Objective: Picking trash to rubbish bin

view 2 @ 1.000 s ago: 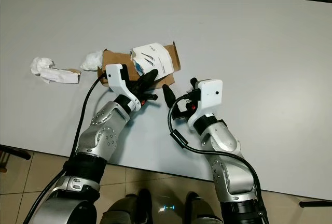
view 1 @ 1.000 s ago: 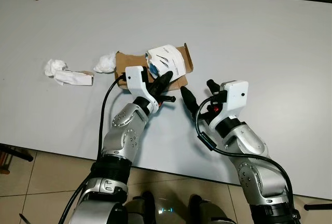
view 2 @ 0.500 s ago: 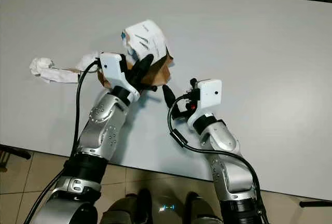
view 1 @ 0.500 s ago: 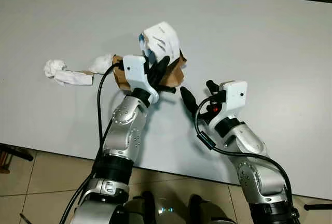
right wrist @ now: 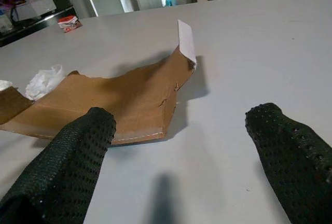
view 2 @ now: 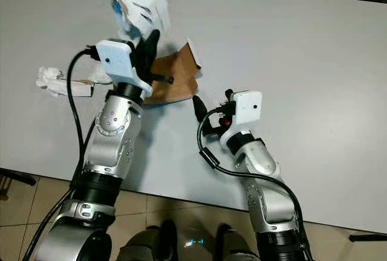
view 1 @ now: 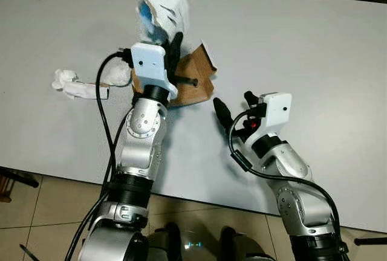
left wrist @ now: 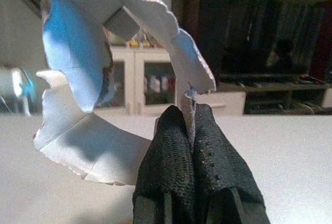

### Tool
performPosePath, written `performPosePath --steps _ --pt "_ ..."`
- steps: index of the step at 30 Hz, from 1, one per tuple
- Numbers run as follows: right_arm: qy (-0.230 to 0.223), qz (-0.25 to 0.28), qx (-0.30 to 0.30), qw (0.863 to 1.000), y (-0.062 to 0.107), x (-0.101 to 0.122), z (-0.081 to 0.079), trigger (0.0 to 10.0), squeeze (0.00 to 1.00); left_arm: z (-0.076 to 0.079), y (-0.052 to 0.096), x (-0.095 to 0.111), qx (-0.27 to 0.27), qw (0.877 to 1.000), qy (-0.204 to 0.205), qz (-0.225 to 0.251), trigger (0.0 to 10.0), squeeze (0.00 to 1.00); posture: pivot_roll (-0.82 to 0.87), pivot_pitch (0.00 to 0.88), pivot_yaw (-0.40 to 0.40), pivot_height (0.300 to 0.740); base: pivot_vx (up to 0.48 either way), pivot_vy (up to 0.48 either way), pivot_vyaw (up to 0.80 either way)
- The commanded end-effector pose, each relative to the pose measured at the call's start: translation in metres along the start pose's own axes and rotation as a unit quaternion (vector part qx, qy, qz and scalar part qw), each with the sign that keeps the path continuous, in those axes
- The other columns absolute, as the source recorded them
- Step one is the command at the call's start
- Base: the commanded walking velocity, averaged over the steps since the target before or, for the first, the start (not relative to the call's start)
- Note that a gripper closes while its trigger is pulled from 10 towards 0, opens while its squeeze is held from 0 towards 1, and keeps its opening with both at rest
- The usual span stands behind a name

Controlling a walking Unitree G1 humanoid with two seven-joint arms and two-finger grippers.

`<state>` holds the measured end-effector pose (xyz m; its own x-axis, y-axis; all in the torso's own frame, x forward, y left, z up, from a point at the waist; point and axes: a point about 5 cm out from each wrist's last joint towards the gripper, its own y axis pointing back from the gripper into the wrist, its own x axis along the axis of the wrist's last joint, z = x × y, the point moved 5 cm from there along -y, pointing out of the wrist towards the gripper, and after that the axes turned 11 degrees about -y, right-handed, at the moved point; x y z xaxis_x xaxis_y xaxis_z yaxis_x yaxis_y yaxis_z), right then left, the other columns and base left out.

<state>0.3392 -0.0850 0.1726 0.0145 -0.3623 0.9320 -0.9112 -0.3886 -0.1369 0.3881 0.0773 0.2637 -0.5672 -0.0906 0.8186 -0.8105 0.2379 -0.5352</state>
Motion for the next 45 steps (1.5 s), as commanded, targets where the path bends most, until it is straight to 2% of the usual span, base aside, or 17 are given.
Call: performPosePath --steps 1,4,6,7,8,9,12,13,14,17,23,29,31,33,35,40,45 --pt "0.000 0.004 -0.003 1.000 0.000 0.001 0.001 10.0 0.00 0.002 -0.005 0.020 -0.003 0.998 -0.041 0.040 10.0 0.00 -0.05 0.222 0.040 0.740 0.000 0.000 0.00" --pt "0.000 0.005 -0.003 1.000 0.000 0.001 0.001 10.0 0.00 0.002 -0.009 0.035 -0.006 0.991 -0.115 0.066 10.0 0.00 -0.05 0.223 0.039 0.740 0.000 0.000 0.00" --pt "0.000 0.005 -0.004 1.000 0.000 0.001 0.002 10.0 0.00 0.002 -0.010 0.038 -0.006 0.989 -0.131 0.072 10.0 0.00 -0.05 0.223 0.039 0.740 0.000 0.000 0.00" --pt "0.001 0.006 -0.004 1.000 -0.001 0.002 0.002 10.0 0.00 0.004 -0.012 0.038 -0.014 0.984 -0.164 0.072 10.0 0.00 -0.05 0.222 0.039 0.740 0.000 0.000 0.00" --pt "0.001 0.006 -0.004 1.000 -0.001 0.002 0.002 10.0 0.00 0.004 -0.012 0.038 -0.014 0.984 -0.164 0.072 10.0 0.00 -0.05 0.222 0.039 0.740 0.000 0.000 0.00" --pt "0.001 0.006 -0.004 1.000 -0.001 0.002 0.002 10.0 0.00 0.005 -0.012 0.037 -0.019 0.980 -0.184 0.071 10.0 0.00 -0.05 0.222 0.039 0.740 0.000 0.000 0.00" --pt "0.003 0.020 -0.013 1.000 -0.002 0.007 0.005 10.0 0.00 0.000 -0.010 0.023 -0.012 0.980 -0.195 0.043 10.0 0.00 -0.05 0.220 0.041 0.740 0.000 0.000 0.00" --pt "0.003 0.041 -0.034 0.999 -0.003 0.016 0.012 10.0 0.00 -0.006 -0.006 0.014 -0.004 0.980 -0.196 0.024 10.0 0.00 -0.04 0.217 0.044 0.740 0.000 0.000 0.00" --pt "0.003 0.041 -0.034 0.999 -0.003 0.016 0.012 10.0 0.00 -0.006 -0.006 0.014 -0.004 0.980 -0.196 0.024 10.0 0.00 -0.04 0.217 0.044 0.740 0.000 0.000 0.00" --pt "0.009 0.085 -0.075 0.994 -0.004 0.037 0.028 10.0 0.00 -0.015 0.004 -0.001 0.003 0.979 -0.205 -0.004 10.0 0.00 -0.04 0.212 0.047 0.740 0.000 0.000 0.00" --pt "0.028 0.120 -0.110 0.986 -0.002 0.055 0.042 10.0 0.00 -0.018 0.014 -0.011 0.007 0.978 -0.205 -0.030 10.0 0.00 -0.05 0.206 0.051 0.740 0.000 0.000 0.00" --pt "0.039 0.134 -0.129 0.982 0.000 0.061 0.048 10.0 0.00 -0.020 0.019 -0.015 0.012 0.979 -0.199 -0.038 10.0 0.00 -0.04 0.199 0.054 0.740 0.000 0.000 0.00" --pt "0.041 0.139 -0.133 0.980 0.000 0.062 0.050 10.0 0.00 -0.022 0.020 -0.016 0.014 0.981 -0.190 -0.039 10.0 0.00 -0.04 0.196 0.056 0.740 0.000 0.000 0.00" --pt "0.045 0.148 -0.144 0.977 0.000 0.066 0.053 10.0 0.00 -0.031 0.026 -0.019 0.029 0.989 -0.136 -0.047 10.0 0.00 -0.04 0.185 0.062 0.740 0.000 0.000 0.00" --pt "0.046 0.156 -0.152 0.975 0.000 0.068 0.056 10.0 0.00 -0.037 0.032 -0.022 0.040 0.992 -0.106 -0.050 10.0 0.00 -0.04 0.179 0.066 0.740 0.000 0.000 0.00" --pt "0.052 0.167 -0.161 0.971 0.001 0.071 0.059 10.0 0.00 -0.043 0.043 -0.032 0.045 0.992 -0.097 -0.068 10.0 0.00 -0.04 0.160 0.073 0.740 0.000 0.000 0.00" --pt "0.051 0.170 -0.163 0.970 -0.001 0.071 0.059 10.0 0.00 -0.040 0.043 -0.035 0.035 0.991 -0.102 -0.073 10.0 0.00 -0.04 0.151 0.074 0.740 0.000 0.000 0.00"
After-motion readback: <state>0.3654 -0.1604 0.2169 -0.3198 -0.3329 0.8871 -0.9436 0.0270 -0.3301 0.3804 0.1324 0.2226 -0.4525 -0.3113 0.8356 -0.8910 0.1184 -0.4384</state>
